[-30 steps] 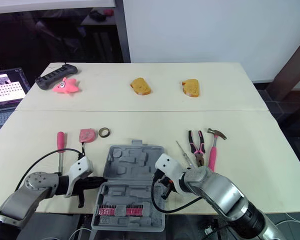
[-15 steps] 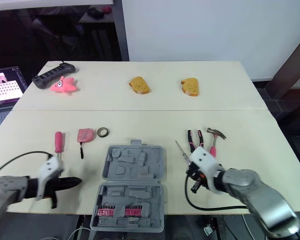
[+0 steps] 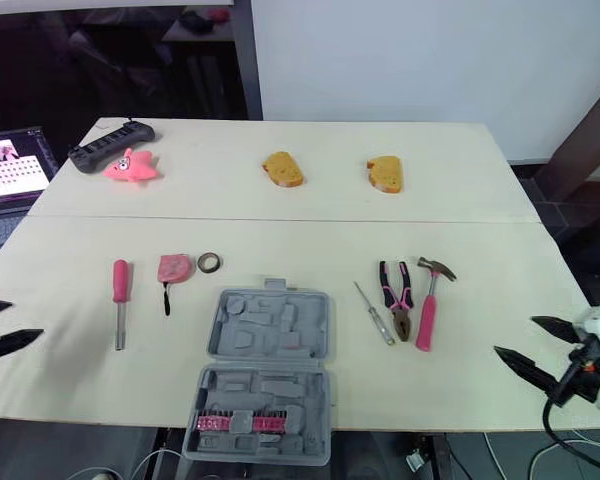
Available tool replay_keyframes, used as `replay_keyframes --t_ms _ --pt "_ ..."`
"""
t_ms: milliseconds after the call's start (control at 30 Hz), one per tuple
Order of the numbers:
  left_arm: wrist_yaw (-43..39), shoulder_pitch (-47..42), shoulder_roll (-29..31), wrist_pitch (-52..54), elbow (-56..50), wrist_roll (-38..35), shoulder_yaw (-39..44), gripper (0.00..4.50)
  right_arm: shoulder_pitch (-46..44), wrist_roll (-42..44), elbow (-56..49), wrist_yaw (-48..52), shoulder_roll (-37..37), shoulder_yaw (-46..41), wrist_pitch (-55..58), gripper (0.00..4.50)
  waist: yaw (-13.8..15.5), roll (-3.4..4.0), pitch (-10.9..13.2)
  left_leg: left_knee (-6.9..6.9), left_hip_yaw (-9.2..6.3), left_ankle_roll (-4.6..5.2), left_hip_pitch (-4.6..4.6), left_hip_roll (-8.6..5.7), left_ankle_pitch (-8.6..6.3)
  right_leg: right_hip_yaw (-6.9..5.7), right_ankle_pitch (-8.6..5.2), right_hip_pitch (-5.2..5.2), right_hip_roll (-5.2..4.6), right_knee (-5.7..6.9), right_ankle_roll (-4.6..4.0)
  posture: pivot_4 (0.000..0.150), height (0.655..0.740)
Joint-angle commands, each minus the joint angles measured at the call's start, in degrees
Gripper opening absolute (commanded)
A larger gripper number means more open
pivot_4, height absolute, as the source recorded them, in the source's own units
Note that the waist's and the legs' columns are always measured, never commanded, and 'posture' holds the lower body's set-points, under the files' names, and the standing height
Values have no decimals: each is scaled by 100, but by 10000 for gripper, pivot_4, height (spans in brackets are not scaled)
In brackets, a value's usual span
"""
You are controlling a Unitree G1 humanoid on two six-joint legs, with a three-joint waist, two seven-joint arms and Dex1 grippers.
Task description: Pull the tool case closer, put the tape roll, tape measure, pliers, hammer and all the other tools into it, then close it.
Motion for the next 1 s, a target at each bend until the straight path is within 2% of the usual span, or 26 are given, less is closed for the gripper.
replay_keyframes --t_ms 33,300,567,667,767,833,933,1000 --pt "-23 -104 118 -323 498 82 139 44907 -6 -18 144 78 -6 -53 -382 44809 -39 2 1 -2 0 0 0 0 0 0 0 -2 0 1 1 1500 7400" --pt "55 -150 -47 -622 699 195 7 44907 23 15 41 -127 173 130 -467 44809 -74 1 0 1 0 -2 -1 1 1 3 0 1 1 9 4 1500 7400" --pt "166 -747 -479 0 -249 232 -695 44907 -423 472 -1374 -704 166 651 587 44809 -61 4 -4 7 -3 -15 2 0 8 5 7 4 3 23 13 1500 7400" --pt "-8 -1682 -909 599 -822 384 -1635 44907 -1353 902 -2407 -1250 133 1562 1554 44809 -39 17 -3 14 -5 -22 6 -1 12 5 13 12 3 29 21 1500 7400" --pt "54 -2798 -1344 373 -709 908 -2402 44907 -2365 1063 -3109 -1560 167 2665 2265 44809 -4 17 -4 16 -15 -47 4 -2 27 1 24 10 8 40 34 1500 7400" --pt "-206 -3367 -1520 20 -376 1037 -2671 44907 -2804 1073 -3321 -1618 170 3173 2522 44809 42 10 -5 16 -26 -51 -3 -2 30 -6 28 3 10 44 41 1500 7400" --pt "-621 -4217 -1746 -1409 689 1469 -3126 44907 -3486 919 -3439 -1660 216 3955 2759 44809 47 10 -5 12 -29 -50 -9 -2 29 -11 27 -4 9 40 39 1500 7400" --pt "-1171 -4802 -1808 -1594 1412 1786 -3517 44907 -3910 766 -3403 -1725 288 4366 2831 44809 51 11 -5 4 -27 -49 -16 -4 29 -11 27 -12 6 31 39 1500 7400"
